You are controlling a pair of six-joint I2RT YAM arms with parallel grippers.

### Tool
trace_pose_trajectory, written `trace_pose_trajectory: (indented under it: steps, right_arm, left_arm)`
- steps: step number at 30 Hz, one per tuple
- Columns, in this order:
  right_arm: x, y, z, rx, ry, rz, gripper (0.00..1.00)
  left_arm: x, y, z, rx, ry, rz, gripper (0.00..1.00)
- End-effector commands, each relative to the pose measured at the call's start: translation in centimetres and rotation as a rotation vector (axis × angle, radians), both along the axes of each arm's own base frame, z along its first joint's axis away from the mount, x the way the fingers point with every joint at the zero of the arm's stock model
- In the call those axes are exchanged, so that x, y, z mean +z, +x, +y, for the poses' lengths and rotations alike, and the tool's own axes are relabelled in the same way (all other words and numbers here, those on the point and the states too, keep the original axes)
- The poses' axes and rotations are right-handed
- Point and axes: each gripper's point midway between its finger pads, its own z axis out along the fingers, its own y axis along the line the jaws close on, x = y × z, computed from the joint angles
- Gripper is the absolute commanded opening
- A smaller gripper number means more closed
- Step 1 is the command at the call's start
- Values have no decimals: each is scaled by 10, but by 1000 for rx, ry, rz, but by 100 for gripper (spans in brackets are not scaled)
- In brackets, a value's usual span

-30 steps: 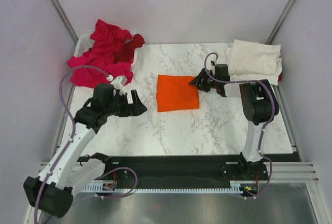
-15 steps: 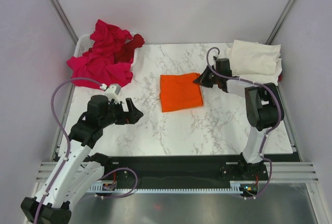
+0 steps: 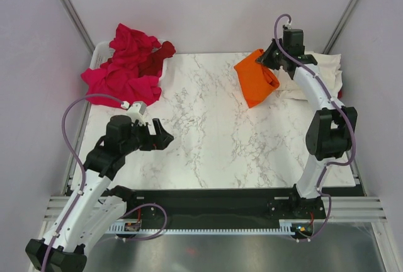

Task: Fold and stack the t-shirts
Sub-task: Neatly place the folded tshirt to the corner

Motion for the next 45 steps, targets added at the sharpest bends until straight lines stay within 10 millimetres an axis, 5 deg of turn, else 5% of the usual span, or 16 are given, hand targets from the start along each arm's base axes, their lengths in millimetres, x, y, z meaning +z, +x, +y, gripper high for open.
trace_pose_trajectory:
  steps: [1, 7, 10, 11, 13, 15, 17, 19, 22, 23, 30, 35, 37, 39, 42, 45]
  right_arm:
    - [21, 13, -13, -31, -37, -10, 0]
    - [68, 40, -55, -100, -19, -65, 0]
    - [89, 50, -106, -166, 33, -101, 0]
    - [101, 52, -140, -217, 41, -130, 0]
    - [84, 59, -171, -230, 105, -95, 0]
    - [56, 60, -237, -328, 118, -55, 0]
    - [21, 49, -291, -400, 182, 15, 24]
    - [-38, 41, -315, -438, 274, 148, 89]
    - [-74, 5, -355, -556, 207, 273, 98]
    - [-79, -4, -359, -584, 174, 297, 98]
    - [53, -37, -377, -730, -39, 82, 98]
    - [78, -64, -365, -729, -87, 46, 98]
    - [98, -65, -344, -660, -36, -28, 93]
    - [105, -56, -326, -595, 53, -122, 76]
    - [102, -29, -284, -385, 330, -233, 17]
    - [83, -10, -272, -287, 471, -279, 5]
  left_arm:
    - [7, 6, 0, 4, -1, -38, 100]
    - [8, 5, 0, 4, -2, -42, 100]
    - [8, 5, 0, 4, -2, -42, 100]
    - [9, 6, 0, 4, -3, -44, 100]
    - [7, 6, 0, 4, -1, -39, 100]
    - [7, 6, 0, 4, -1, -38, 100]
    - [8, 5, 0, 4, -2, -42, 100]
    - [8, 5, 0, 4, -3, -44, 100]
    - [8, 6, 0, 4, -2, -41, 100]
    - [6, 6, 0, 4, 0, -35, 100]
    - [-1, -6, -8, -12, -50, 58, 100]
    - [0, -5, -7, -4, -50, 48, 100]
    - [1, -6, -7, -5, -51, 47, 100]
    - [2, -6, -6, -4, -52, 41, 100]
    - [5, -7, -5, -1, -54, 27, 100]
    - [7, -7, -5, 2, -57, 15, 100]
